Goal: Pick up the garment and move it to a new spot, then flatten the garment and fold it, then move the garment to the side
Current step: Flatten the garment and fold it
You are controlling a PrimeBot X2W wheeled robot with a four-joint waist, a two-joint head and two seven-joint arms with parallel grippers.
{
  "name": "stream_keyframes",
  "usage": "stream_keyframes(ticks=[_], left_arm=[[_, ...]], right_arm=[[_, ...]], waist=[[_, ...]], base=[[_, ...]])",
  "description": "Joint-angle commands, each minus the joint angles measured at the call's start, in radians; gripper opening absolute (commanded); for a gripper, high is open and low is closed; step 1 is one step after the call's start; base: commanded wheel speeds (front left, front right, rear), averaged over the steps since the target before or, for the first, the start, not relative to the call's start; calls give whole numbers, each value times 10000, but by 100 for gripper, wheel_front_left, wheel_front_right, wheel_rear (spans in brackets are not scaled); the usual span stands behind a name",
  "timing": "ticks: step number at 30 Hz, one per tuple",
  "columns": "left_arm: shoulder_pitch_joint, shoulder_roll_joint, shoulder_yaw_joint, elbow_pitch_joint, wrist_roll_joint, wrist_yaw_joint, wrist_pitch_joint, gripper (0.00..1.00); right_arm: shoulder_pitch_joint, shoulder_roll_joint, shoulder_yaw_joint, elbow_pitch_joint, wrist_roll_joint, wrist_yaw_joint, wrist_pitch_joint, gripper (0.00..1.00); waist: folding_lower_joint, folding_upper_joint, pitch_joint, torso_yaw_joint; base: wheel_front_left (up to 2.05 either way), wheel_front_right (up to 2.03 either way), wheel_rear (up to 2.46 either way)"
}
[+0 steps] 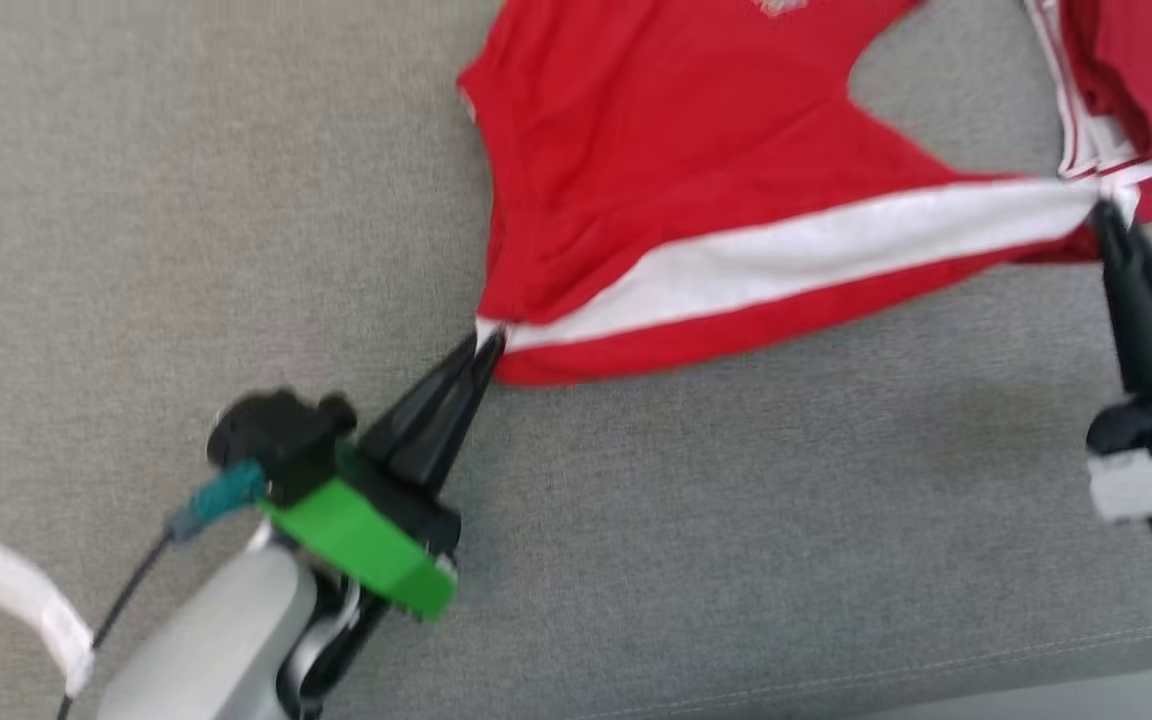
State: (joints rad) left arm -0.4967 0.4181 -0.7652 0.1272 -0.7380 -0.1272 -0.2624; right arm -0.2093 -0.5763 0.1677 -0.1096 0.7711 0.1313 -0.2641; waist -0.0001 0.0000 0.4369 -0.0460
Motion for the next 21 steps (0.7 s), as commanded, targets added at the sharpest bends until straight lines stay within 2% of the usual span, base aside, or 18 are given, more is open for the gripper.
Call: stream_keyframes(ticks=[1,6,11,15,21], left_arm=[[656,99,168,-196,141,15,-27,0],[2618,352,553,-1124,48,351,-29,0],[3622,630,780,-2203,-583,538,28,0],[3422,453,991,-2494,-1279,623,443,0],[2098,-315,1207,-1796,-2398,781,1566,0]], right_arm=[[460,43,71,-144,145,-13,0,0],[1825,-80,115,-663,454,-13,0,0],[2538,-296,118,-923,405,-13,0,0],[2003,-444,182,-628,148,-13,0,0],[-108,-916,1087,843,-249,-13,58,0]], waist=[[1,0,-1400,-302],[1,0,-2256,-343],[1,0,-2580,-193],[1,0,-2434,39],[1,0,-1814,357]], base=[[0,0,0],[0,0,0],[0,0,0],[0,0,0],[0,0,0]])
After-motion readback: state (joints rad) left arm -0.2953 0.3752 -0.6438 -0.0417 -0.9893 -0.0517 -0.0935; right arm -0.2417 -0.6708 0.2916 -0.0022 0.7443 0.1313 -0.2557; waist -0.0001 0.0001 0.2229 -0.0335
